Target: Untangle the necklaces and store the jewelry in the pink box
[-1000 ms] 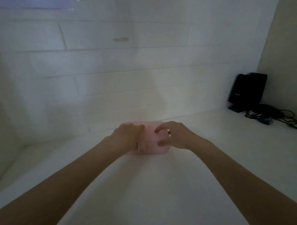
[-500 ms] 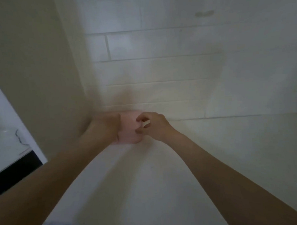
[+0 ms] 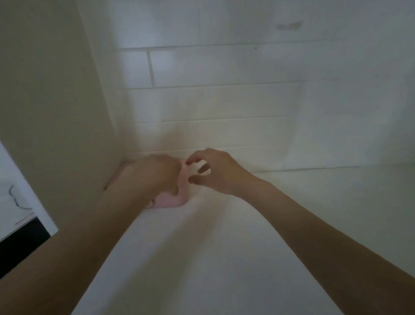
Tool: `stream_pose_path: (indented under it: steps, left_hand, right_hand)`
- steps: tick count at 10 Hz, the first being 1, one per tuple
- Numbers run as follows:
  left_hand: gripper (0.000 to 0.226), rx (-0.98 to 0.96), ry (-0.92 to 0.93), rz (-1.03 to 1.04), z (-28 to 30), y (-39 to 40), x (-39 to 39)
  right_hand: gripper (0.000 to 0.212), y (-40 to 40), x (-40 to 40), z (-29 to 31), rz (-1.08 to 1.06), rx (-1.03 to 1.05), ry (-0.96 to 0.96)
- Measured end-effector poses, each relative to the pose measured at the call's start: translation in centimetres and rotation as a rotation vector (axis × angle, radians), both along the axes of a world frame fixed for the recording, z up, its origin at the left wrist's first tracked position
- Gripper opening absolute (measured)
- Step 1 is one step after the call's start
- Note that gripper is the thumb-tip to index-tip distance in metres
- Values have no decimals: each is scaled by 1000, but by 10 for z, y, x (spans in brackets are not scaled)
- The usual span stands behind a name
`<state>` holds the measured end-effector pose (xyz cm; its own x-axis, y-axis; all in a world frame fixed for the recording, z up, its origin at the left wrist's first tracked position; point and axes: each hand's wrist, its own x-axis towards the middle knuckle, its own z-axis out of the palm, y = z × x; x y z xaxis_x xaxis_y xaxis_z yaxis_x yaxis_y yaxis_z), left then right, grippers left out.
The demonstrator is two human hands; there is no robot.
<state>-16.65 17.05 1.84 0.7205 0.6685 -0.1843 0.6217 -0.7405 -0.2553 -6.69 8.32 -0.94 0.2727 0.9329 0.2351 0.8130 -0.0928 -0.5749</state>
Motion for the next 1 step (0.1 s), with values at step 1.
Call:
stream_pose_path:
  steps: [1]
  left_hand:
    - [53, -70, -477, -249, 22, -19, -2]
  right_hand:
    - [21, -48, 9, 29, -43, 211, 87]
